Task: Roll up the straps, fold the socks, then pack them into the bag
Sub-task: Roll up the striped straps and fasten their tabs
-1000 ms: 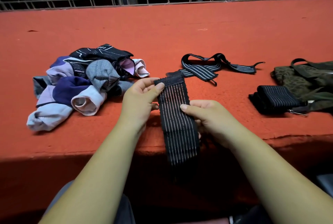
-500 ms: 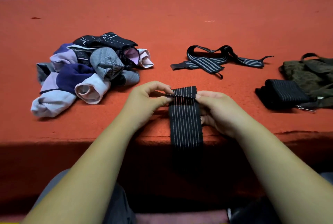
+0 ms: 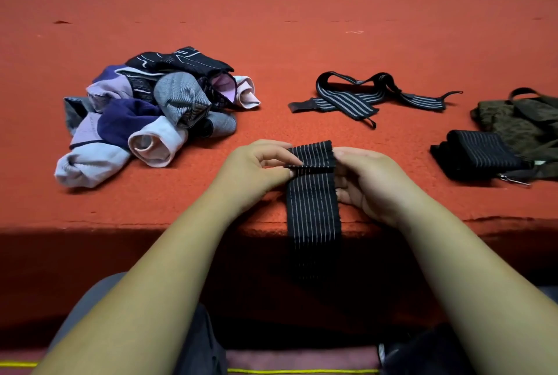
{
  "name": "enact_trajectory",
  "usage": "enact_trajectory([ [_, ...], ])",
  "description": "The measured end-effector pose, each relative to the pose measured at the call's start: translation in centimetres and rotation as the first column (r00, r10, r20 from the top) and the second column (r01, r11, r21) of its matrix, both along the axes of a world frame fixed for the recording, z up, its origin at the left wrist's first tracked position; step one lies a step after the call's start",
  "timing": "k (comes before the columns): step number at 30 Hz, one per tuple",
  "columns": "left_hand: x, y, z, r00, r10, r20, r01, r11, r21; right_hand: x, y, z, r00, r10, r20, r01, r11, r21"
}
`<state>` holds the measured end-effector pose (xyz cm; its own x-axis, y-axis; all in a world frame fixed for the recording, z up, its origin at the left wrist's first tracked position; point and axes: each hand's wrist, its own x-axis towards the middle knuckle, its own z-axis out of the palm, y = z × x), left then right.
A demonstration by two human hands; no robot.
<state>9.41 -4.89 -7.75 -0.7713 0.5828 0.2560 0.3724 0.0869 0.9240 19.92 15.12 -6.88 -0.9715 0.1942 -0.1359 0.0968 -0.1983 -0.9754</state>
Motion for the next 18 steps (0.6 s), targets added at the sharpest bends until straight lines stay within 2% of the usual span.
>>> enact_trajectory([
  [2,0.0,0.1,-0.1,1.000,0.005,0.015,-0.005,1.000,-0.005,0.0,0.1,-0.1,1.000,0.001,0.005,-0.001,0.999,-0.033],
  [8,0.2,0.3,0.2,0.999,0.011,0.031,-0.009,0.999,-0.047,0.8,0.4,0.2,0.996,0.083,-0.020,-0.082,0.996,0.029],
  [12,0.5,0.4,0.3,0.991,0.035,0.130,-0.023,0.995,-0.094,0.8,0.3,0.1,0.997,0.072,-0.042,-0.068,0.995,0.075],
  [14,0.6,0.6,0.5,0.977,0.051,0.209,-0.045,0.998,-0.031,0.8,0.4,-0.1,0.996,0.060,-0.064,-0.051,0.991,0.127],
  [16,0.7,0.8,0.7,0.934,0.029,0.355,-0.078,0.989,0.122,1.0,0.3,0.0,0.995,0.043,-0.095,-0.027,0.987,0.158],
  [18,0.8,0.9,0.8,0.903,0.002,0.430,-0.074,0.986,0.150,1.2,0.1,0.1,0.991,0.031,-0.130,-0.010,0.988,0.157],
])
